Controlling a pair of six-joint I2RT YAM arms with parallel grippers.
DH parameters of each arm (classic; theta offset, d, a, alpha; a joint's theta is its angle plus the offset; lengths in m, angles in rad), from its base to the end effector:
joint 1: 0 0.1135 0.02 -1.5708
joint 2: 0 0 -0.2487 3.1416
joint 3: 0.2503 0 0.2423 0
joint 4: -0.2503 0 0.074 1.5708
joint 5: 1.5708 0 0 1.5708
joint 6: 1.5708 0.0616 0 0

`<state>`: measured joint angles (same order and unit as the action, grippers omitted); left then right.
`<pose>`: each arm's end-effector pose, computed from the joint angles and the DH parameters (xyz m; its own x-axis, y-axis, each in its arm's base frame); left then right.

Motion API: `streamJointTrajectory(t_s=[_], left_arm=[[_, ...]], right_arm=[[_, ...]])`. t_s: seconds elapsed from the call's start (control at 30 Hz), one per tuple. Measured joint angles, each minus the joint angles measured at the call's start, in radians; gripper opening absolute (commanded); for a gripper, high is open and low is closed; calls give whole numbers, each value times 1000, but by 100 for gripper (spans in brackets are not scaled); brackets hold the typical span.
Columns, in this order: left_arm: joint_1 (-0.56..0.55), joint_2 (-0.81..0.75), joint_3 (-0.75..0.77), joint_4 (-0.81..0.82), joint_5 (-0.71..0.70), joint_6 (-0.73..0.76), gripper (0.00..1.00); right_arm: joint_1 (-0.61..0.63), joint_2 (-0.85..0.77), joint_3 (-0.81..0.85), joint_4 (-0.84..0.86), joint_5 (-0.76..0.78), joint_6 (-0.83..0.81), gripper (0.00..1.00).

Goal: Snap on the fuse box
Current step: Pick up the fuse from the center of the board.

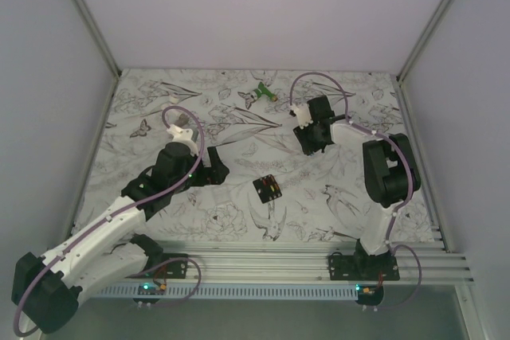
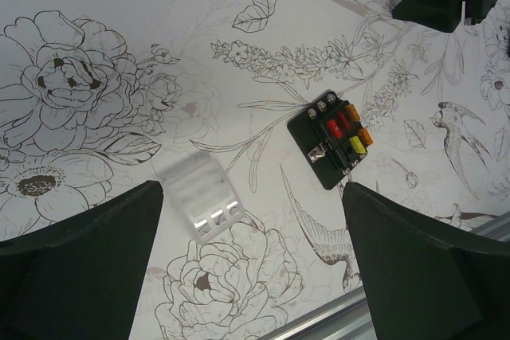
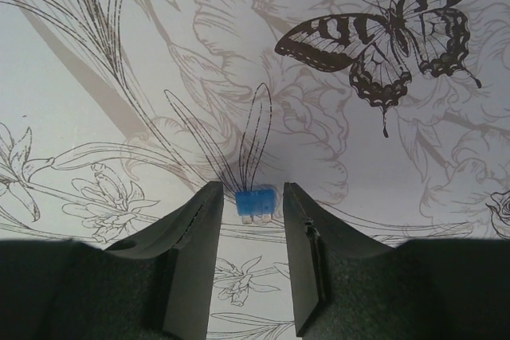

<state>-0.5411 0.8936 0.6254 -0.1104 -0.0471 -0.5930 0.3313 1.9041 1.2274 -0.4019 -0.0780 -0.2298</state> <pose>0.2007 -0.1172 0.2529 -0.5293 -0.3332 -0.7803 0.2185 0.8351 -0.5048 0.3634 0.1301 0.1290 -0.7297 -0.4911 -0.4758 -0.5395 0.8410 -0.0408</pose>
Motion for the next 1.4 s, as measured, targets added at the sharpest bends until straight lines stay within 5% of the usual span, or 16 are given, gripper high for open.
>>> streamJointTrajectory(t_s=[1.4], left_arm=[[6, -12, 0, -3, 20, 2, 100]], right_arm=[[0, 48, 77, -87, 16, 34, 24]])
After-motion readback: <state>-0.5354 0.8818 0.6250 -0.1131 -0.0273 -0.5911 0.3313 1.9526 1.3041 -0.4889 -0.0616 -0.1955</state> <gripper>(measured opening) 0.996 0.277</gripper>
